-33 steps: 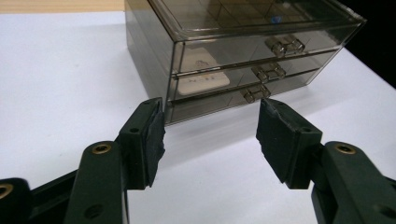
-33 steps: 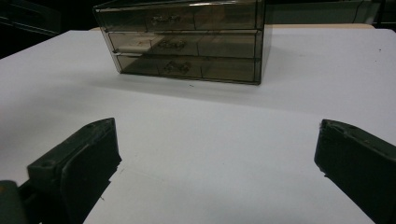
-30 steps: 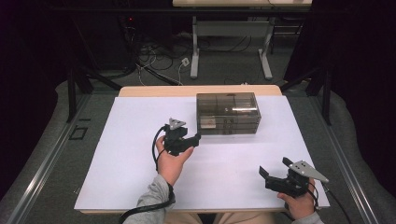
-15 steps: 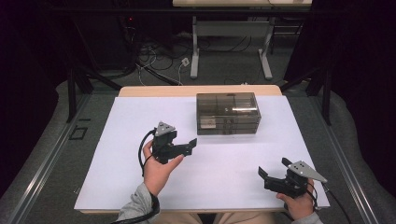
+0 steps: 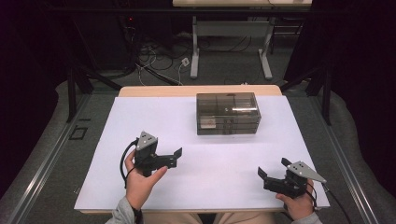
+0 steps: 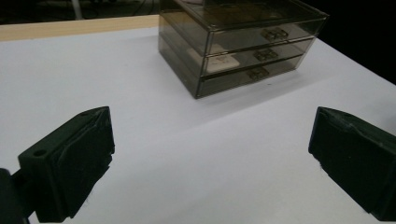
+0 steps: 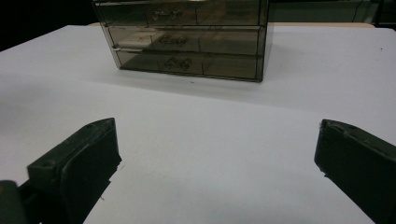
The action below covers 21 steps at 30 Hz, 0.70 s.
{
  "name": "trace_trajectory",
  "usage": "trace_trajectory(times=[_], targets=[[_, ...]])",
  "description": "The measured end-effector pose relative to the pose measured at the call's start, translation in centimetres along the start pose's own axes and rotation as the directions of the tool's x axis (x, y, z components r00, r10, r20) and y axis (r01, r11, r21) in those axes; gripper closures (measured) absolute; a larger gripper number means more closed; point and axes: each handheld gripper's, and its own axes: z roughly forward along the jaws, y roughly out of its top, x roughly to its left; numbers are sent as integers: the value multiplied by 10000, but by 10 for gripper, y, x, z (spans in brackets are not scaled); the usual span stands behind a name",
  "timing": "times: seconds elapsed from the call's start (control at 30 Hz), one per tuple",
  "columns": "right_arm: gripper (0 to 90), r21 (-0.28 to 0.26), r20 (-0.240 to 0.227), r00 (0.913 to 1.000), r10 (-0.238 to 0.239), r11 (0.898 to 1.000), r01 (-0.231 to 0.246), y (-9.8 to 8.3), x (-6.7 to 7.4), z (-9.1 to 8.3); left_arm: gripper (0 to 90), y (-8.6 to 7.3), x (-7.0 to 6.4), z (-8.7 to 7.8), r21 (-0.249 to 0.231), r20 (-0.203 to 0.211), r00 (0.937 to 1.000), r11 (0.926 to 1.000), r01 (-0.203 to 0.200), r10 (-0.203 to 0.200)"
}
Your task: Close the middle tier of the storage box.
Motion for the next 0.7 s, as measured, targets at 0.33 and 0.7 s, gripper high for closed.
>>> trace_trajectory(times=[0.33, 0.7], targets=[[0, 63, 25, 9999, -123, 9999, 123, -1, 1, 1, 8, -28, 18, -24, -240, -287, 9995, 9997, 108, -115], [0, 31, 48, 9999, -93, 10000, 93, -1, 2, 2, 8, -59, 43, -31, -257, -769, 9934, 9962, 832, -850]])
